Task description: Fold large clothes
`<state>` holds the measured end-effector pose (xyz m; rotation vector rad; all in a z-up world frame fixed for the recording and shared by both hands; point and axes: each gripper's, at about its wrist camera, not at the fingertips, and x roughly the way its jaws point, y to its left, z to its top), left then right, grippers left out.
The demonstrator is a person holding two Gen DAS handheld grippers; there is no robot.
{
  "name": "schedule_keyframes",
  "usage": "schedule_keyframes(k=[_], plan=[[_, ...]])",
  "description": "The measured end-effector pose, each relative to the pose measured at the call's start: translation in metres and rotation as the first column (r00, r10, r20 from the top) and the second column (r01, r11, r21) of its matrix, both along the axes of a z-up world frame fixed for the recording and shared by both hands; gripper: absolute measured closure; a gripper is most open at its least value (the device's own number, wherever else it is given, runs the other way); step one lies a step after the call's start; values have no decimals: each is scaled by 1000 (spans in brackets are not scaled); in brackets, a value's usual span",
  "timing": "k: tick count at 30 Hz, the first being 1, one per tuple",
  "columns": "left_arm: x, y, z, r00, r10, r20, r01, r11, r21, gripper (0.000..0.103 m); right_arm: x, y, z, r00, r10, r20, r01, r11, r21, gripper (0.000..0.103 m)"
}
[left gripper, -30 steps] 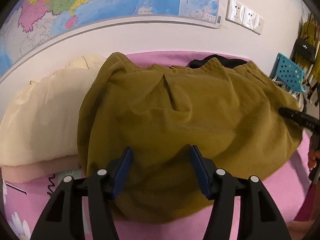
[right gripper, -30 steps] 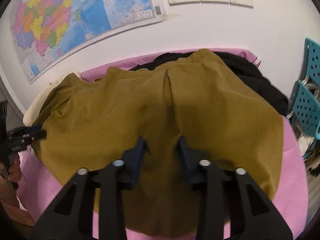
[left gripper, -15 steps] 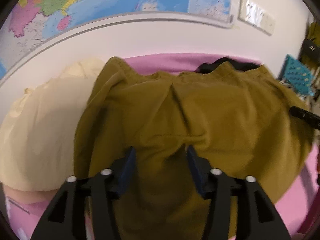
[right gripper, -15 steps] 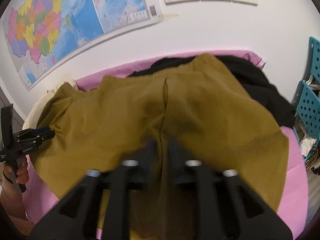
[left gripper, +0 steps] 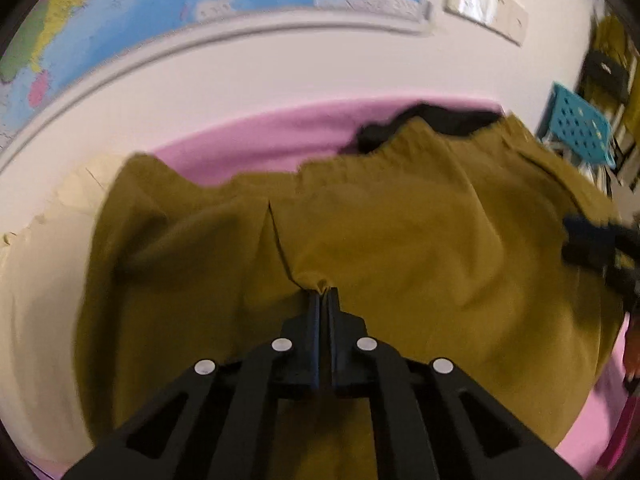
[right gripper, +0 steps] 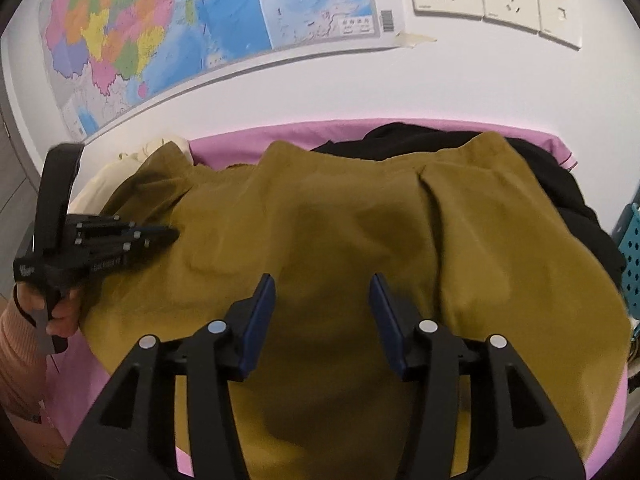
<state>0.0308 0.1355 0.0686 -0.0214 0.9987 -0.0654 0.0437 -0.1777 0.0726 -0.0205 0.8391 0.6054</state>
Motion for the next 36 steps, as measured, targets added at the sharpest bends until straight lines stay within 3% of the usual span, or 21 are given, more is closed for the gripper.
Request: schedule_keyframes(k=[4, 6, 11, 13, 14, 15, 17, 20, 22, 26, 28, 29, 30, 31, 36], plan=[[11, -4, 29, 995, 5, 96, -4, 1000, -14, 101, 2, -1, 7, 1000, -7, 10, 7, 999, 44, 54], [19, -11, 30, 995, -1, 99, 2, 1000, -9, 101, 4, 1, 8, 1000, -3, 17, 2, 999, 47, 53], [29, -3, -10, 999, 38, -21, -39, 999, -28, 99, 14, 18, -11, 1000, -1, -1, 1, 998, -60, 55], [27, 4, -13, 999, 50, -23, -51, 997, -64, 94, 17, 21, -16, 1000, -5, -1, 5, 996, -87, 58], [25, 7, -11, 998, 57, -18, -58, 996, -74, 92, 18, 21, -17, 1000, -5, -3, 5, 996, -85, 62], [20, 10, -5, 998, 62, 0, -62, 995, -76, 83, 18, 21, -18, 1000, -1, -4, 1, 997, -78, 75], [11, 13, 3, 997, 64, 38, -62, 996, -62, 74, 19, 17, -14, 1000, -24, 14, 25, 997, -67, 99], [2, 14, 10, 996, 58, 73, -55, 997, -47, 74, 23, -4, 2, 998, -60, 17, 59, 996, 68, 100], [-6, 15, 13, 993, 69, 95, -67, 998, -21, 74, 29, -7, 1, 997, -79, 1, 78, 994, 80, 100], [-23, 14, 15, 992, 55, 110, -55, 999, -3, 72, 37, 4, -20, 993, -102, -65, 102, 995, 3, 99], [-36, 12, 15, 993, 27, 114, -28, 1000, 2, 65, 34, 2, -17, 992, -105, -70, 107, 994, 21, 96], [-42, 11, 15, 993, 22, 113, -24, 1000, 16, 65, 30, -1, -11, 992, -113, -61, 115, 993, 30, 88], [-46, 10, 15, 994, 16, 109, -20, 999, 28, 64, 26, -2, -4, 992, -112, -48, 114, 993, 39, 71], [-51, 9, 14, 994, 13, 106, -16, 999, 31, 62, 20, -3, 3, 994, -106, -29, 107, 993, 52, 61], [-67, -1, 4, 995, -5, 97, 1, 999, 42, 53, -9, 16, 22, 998, 47, 40, -50, 996, 69, 55]])
